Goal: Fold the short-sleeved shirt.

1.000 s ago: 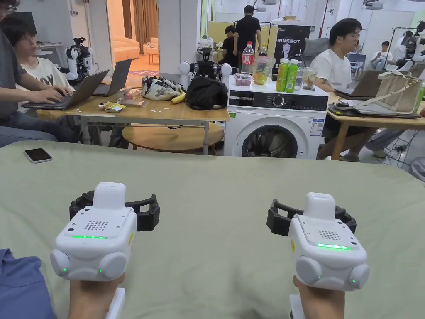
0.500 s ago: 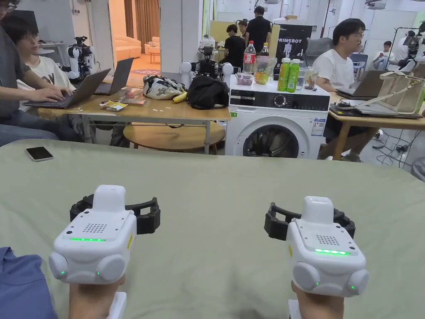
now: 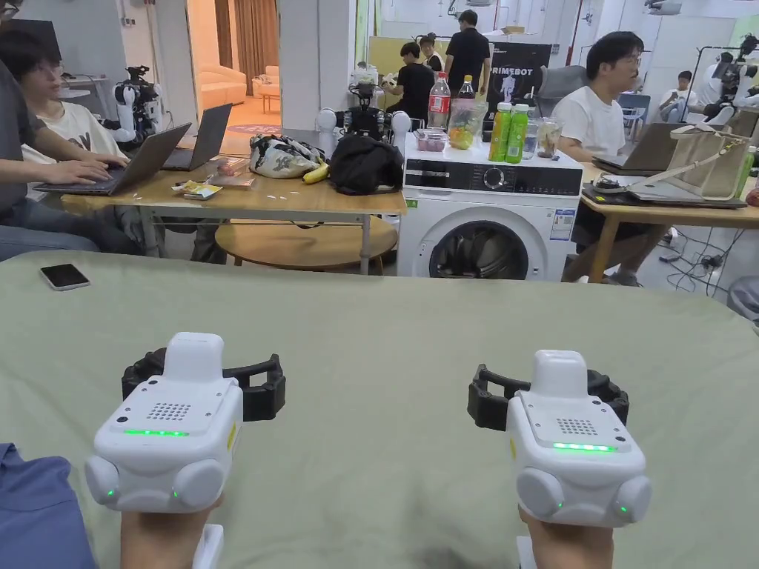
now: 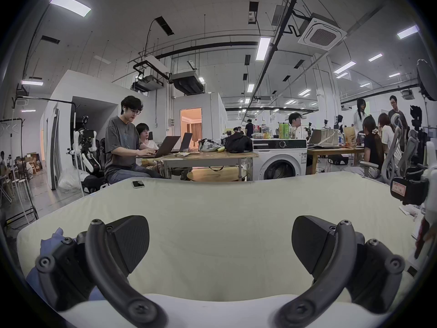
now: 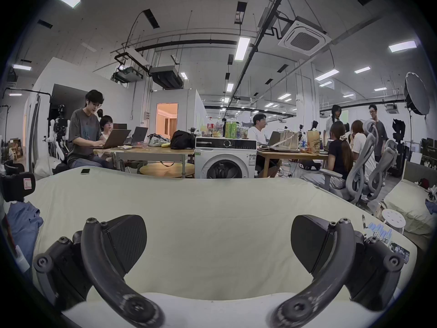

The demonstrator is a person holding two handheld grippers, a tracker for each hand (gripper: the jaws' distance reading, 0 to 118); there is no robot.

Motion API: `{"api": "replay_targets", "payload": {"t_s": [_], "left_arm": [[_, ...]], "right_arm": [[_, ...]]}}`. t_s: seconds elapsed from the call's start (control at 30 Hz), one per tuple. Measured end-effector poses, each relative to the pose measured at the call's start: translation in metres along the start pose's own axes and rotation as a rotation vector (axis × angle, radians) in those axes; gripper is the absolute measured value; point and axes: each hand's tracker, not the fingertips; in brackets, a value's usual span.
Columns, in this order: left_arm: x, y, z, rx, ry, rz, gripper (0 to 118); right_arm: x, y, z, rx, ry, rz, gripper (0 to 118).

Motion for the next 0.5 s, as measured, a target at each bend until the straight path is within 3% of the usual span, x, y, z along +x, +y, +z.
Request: {"api": "replay_targets", "payload": {"t_s": [0.23,0.5], "left_arm": [[-0.0041,0.0033,0.0004,-0.002,-0.003,0.045,117],[-0.0033,0.0033,0.004,0.019,-0.008,0.026,117]], "right_arm": [[-0.001,-0.0031,0.001,0.02,-0.013,0.058,118],[-0.0012,0.0024,0.0033,0.007,0.003,0.032,118]]}}
